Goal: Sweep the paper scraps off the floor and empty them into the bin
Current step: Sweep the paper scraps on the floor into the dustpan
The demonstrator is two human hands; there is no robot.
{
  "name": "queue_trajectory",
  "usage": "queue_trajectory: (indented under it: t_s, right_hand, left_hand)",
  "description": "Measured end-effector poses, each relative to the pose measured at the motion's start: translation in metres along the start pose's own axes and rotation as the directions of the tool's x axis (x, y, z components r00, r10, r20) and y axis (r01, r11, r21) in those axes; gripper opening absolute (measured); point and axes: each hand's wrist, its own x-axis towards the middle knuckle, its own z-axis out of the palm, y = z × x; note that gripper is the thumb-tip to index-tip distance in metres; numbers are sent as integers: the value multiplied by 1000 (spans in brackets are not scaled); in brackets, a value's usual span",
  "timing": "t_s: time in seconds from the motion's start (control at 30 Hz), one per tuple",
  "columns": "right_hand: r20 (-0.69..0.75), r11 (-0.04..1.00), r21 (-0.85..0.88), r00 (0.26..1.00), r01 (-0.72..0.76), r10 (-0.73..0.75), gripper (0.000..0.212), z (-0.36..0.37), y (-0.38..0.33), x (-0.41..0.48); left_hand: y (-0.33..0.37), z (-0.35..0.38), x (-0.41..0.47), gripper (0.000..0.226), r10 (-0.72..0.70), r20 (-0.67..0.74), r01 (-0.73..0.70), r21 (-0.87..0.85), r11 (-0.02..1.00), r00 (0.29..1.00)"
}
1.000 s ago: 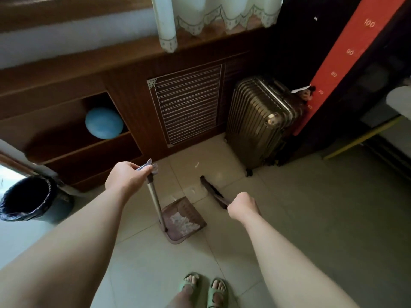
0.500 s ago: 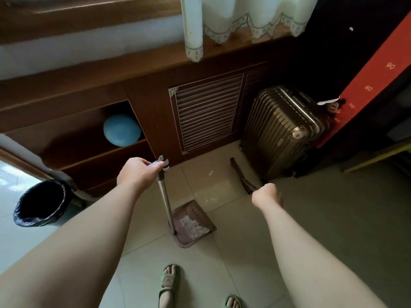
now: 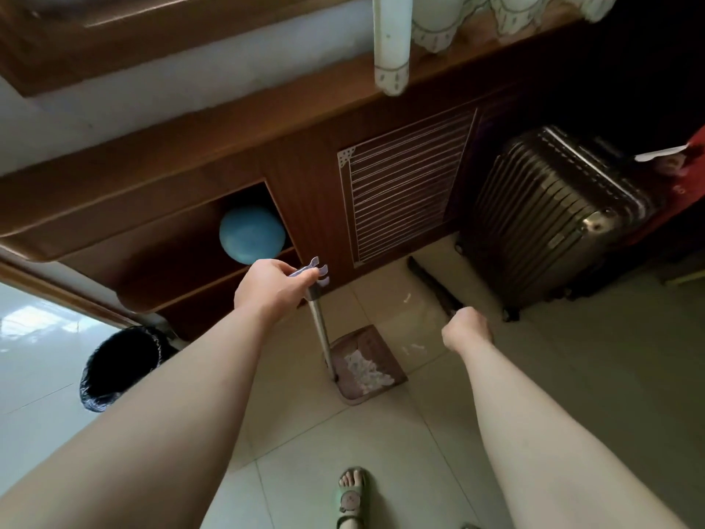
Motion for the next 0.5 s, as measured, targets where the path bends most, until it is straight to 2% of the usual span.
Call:
queue_trajectory:
  t_s: [0.13, 0.3, 0.5]
  right_hand:
    - [70, 998, -46, 997, 37, -34, 42, 10, -8, -6]
    - [134, 980, -150, 985, 131, -111, 30, 11, -1, -27]
    - [147, 918, -337, 975, 207, -166, 21, 2, 15, -56]
  left_hand:
    - [-16, -14, 11, 38, 0, 3, 0, -11, 1000, 1000]
    - [-29, -29, 12, 37, 10, 3, -10, 10, 1000, 1000]
    - [-47, -48, 6, 41, 10, -11, -9, 55, 998, 1000]
